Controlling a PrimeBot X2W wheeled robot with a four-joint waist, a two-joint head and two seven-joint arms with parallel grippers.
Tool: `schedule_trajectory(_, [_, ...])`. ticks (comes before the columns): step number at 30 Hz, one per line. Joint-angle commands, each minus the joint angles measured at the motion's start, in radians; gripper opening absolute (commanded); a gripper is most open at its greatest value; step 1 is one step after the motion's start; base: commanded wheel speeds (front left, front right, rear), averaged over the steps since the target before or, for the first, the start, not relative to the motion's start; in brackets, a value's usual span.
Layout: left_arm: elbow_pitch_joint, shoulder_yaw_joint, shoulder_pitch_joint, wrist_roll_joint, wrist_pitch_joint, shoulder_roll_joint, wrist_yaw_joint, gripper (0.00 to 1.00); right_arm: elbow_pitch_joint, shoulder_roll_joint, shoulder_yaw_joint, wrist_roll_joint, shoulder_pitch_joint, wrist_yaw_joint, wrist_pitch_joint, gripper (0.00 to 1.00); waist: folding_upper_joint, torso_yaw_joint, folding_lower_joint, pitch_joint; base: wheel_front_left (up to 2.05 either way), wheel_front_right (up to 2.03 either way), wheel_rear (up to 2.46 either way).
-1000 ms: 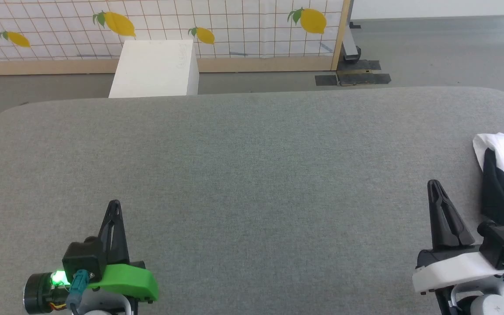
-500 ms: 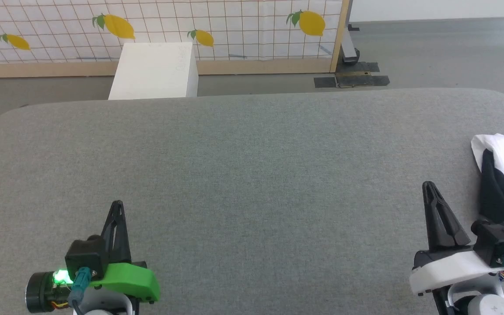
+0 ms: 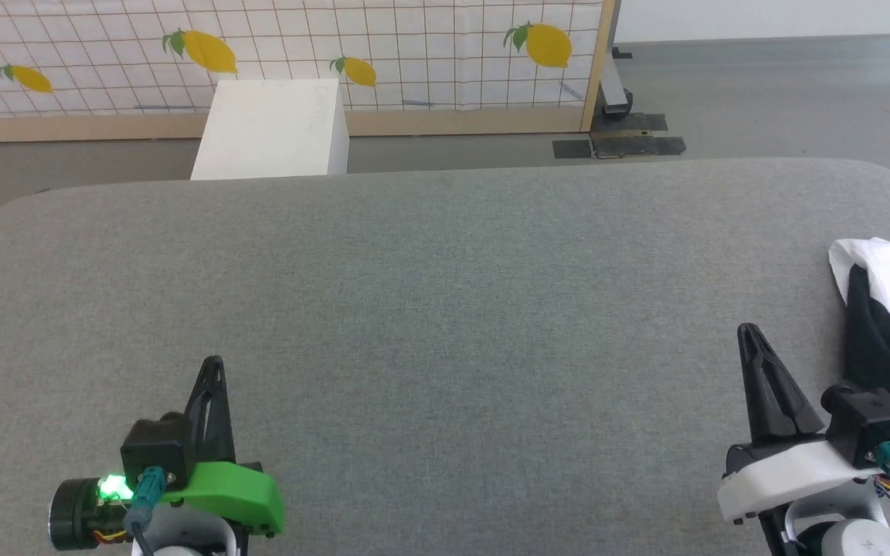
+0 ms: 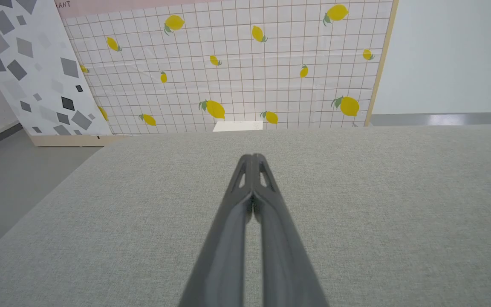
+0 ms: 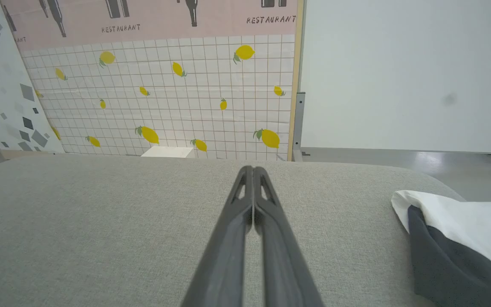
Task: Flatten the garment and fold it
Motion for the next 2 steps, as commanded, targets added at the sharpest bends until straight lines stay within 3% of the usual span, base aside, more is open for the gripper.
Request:
schedule_trajectory(1, [-0.004,-0.002,-0.009,0.005,0.006,-0.004,-0.005,0.00,-0.007,0.002,0.003,-0.012,-0.002,-0.001,0.005,0.00,0.0000,0.000,0.0000,-0.001,0.00,0.00,0.00])
schedule_trajectory(2, [-0.004,-0.002,-0.009,0.005,0.007,-0.004,-0.005,0.00,-0.007,0.002,0.003,-0.012,-0.002,-0.001,0.007,0.00,0.0000,0.000,0.0000,-0.001,0.00,0.00,0.00])
